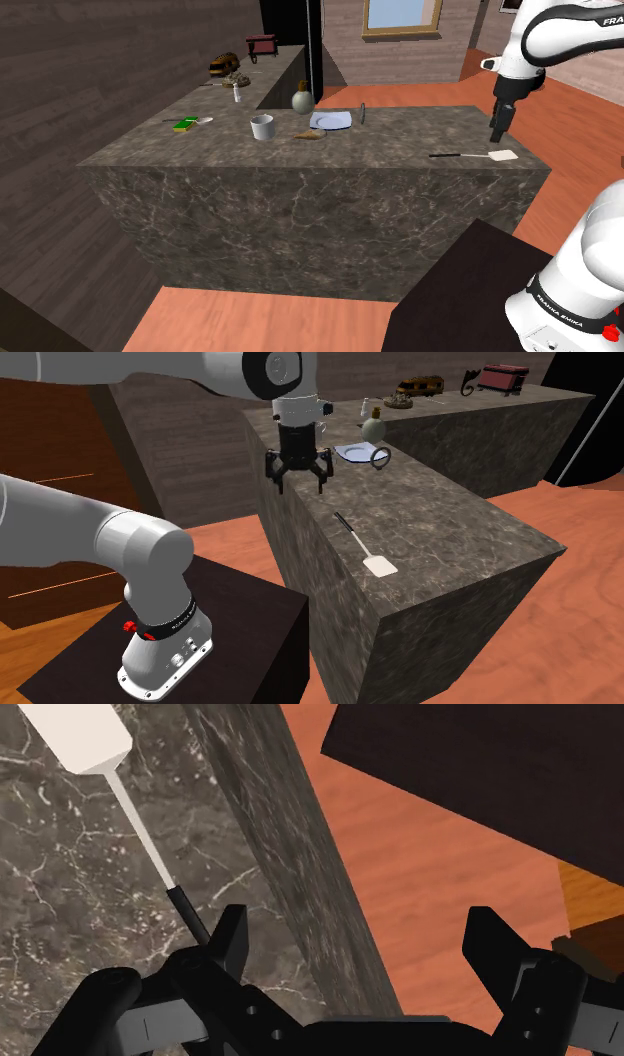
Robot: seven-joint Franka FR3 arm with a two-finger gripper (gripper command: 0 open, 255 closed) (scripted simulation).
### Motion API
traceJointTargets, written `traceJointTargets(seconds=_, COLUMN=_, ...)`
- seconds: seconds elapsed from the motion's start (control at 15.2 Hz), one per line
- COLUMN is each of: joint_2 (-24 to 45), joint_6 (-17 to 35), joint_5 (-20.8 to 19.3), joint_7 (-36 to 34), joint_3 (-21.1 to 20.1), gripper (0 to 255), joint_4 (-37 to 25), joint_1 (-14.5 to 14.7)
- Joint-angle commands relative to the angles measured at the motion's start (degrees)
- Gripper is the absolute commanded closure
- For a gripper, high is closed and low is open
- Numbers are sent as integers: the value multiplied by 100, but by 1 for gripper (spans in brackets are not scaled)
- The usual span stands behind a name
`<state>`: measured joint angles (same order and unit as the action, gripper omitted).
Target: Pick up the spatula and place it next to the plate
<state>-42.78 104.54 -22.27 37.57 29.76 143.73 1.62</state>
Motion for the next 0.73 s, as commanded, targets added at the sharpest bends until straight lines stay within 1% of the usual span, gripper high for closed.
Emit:
traceJointTargets(seconds=0.0, joint_2=240, joint_6=349, joint_5=-127, joint_7=516, joint_3=425, gripper=0, joint_4=-11, joint_1=88)
traceJointTargets(seconds=0.2, joint_2=742, joint_6=833, joint_5=-172, joint_7=1280, joint_3=1085, gripper=0, joint_4=-197, joint_1=345)
traceJointTargets(seconds=0.33, joint_2=1131, joint_6=1154, joint_5=-108, joint_7=1822, joint_3=1558, gripper=0, joint_4=-369, joint_1=591)
traceJointTargets(seconds=0.53, joint_2=1805, joint_6=1621, joint_5=181, joint_7=2719, joint_3=2357, gripper=0, joint_4=-693, joint_1=1108)
traceJointTargets(seconds=0.66, joint_2=2339, joint_6=1915, joint_5=563, joint_7=3418, joint_3=2993, gripper=0, joint_4=-948, joint_1=1590)
